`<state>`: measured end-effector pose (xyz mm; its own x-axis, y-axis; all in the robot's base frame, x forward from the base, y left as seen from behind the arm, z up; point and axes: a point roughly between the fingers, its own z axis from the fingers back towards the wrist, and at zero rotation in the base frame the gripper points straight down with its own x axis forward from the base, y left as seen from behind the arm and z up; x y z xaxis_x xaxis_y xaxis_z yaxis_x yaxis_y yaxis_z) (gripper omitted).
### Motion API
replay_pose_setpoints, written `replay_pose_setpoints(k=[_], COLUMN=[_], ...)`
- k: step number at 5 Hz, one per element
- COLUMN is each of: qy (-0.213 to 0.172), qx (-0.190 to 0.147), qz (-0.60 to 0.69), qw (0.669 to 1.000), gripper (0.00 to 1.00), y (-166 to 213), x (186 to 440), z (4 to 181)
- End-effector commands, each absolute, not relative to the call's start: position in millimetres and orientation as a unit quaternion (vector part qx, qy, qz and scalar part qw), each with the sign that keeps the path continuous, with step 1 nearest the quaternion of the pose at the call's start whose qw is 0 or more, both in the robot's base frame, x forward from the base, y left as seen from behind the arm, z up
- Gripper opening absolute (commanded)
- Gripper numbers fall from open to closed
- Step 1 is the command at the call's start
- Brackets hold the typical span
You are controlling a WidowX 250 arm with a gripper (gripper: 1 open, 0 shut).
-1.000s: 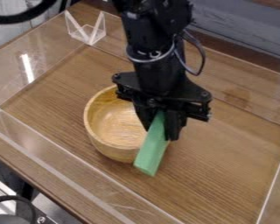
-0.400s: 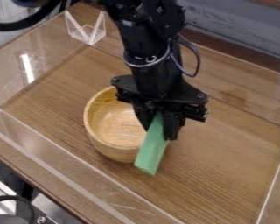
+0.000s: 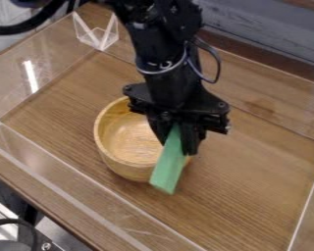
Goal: Put the green block in the brown bowl
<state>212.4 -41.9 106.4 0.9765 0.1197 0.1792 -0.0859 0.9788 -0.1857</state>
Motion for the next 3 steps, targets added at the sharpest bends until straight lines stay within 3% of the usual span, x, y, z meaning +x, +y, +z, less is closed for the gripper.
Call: replay_pose_setpoints(k=[1,3], qy=[-0.108,-0.112], qx=[-0.093,-0.098], qz=[0.055,0.052], qw=[0.988,0.988], gripper=[0.0,0.0], y=[-39.9,-38.4], x=[218.0,219.7], z=[109.9,109.5])
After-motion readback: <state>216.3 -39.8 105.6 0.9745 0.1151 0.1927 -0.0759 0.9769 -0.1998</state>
